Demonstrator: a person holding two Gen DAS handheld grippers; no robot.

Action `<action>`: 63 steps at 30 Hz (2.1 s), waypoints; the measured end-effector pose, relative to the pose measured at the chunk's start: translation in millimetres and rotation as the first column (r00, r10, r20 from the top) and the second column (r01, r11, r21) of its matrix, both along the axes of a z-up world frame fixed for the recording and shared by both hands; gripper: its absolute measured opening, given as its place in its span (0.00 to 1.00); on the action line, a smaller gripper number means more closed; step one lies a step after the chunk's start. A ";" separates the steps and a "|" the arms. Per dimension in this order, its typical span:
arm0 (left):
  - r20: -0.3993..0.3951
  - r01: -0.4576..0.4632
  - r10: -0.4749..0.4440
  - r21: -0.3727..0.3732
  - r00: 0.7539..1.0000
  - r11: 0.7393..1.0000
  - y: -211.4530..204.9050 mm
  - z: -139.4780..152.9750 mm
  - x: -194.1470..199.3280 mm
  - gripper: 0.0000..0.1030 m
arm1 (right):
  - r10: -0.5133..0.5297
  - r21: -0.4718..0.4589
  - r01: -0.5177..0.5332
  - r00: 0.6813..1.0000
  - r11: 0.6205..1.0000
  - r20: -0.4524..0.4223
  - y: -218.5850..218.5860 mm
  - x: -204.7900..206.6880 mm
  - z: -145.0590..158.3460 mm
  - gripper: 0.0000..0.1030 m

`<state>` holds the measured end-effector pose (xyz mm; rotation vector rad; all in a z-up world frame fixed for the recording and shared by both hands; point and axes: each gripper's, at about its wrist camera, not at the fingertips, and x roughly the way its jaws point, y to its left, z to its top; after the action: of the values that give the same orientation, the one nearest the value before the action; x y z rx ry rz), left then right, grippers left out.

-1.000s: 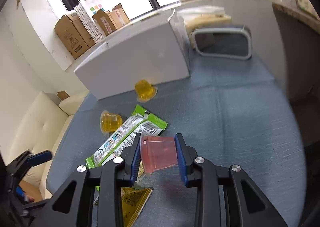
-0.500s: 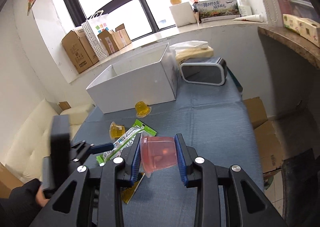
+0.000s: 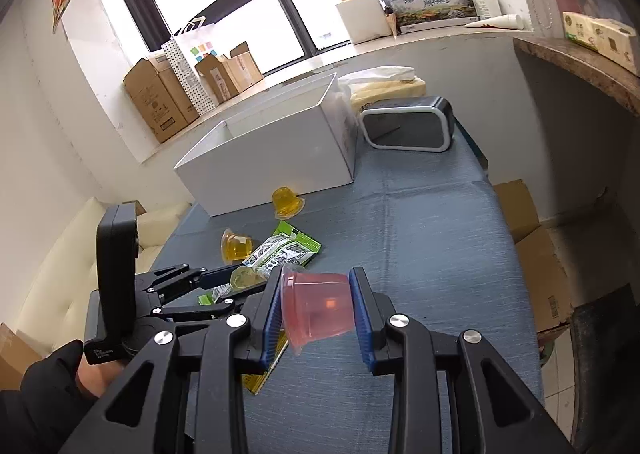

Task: Organize snacks
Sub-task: 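Grasp a clear jelly cup with the left gripper while the right holds the pink cup, then drop the clear and pink jelly cups into the white box, withdraw both grippers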

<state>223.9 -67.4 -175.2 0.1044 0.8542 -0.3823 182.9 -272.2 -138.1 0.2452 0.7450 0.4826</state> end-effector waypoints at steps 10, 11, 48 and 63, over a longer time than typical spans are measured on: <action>0.117 0.020 -0.017 -0.031 0.993 0.999 16.6 53.5 -15.8 0.48 | 0.041 -0.018 -0.041 0.999 0.999 0.030 20.6 10.3 14.3 0.33; 0.132 0.019 -0.014 -0.035 0.991 0.999 19.9 60.5 -16.7 0.48 | 0.047 -0.019 -0.046 0.998 0.999 0.038 23.8 13.2 18.3 0.33; 0.171 -0.237 0.250 -0.094 0.953 0.967 168.4 99.2 172.6 0.98 | 0.049 0.010 -0.049 0.999 0.999 -0.015 125.1 248.6 50.7 0.97; 0.153 -0.229 0.235 -0.056 0.960 0.972 154.6 111.7 137.9 1.00 | 0.074 0.030 -0.077 0.993 0.997 0.088 111.7 198.7 83.7 1.00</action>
<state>361.8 87.2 -63.5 -0.0012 0.6922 -0.1670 381.6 -160.5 -54.4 0.2262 0.6634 0.5742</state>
